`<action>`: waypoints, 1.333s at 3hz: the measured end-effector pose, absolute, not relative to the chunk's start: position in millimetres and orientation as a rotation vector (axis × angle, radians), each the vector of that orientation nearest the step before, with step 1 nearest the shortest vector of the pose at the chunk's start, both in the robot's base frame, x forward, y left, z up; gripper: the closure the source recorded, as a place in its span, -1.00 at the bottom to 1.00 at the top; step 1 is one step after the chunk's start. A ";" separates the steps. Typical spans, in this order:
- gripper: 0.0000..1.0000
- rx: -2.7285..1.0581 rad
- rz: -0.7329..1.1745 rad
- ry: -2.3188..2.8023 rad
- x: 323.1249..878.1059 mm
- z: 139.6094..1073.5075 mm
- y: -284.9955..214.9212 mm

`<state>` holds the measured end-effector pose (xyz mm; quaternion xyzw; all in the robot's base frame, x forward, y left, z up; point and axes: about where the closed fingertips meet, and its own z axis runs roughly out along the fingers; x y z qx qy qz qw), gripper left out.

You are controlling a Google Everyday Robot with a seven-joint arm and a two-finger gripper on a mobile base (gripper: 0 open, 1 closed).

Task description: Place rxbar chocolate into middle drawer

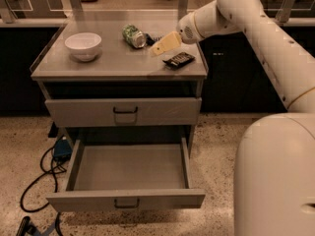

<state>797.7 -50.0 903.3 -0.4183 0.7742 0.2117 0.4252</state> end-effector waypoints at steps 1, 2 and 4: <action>-1.00 -1.046 0.529 1.936 797.7 903.2 -49.9; -1.00 -0.983 0.484 1.982 812.2 894.0 -58.3; -1.00 -0.725 0.173 2.115 859.5 884.8 -123.7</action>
Offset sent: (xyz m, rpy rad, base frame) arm 0.0493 -0.0370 -0.0273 -0.0546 0.0351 -0.2645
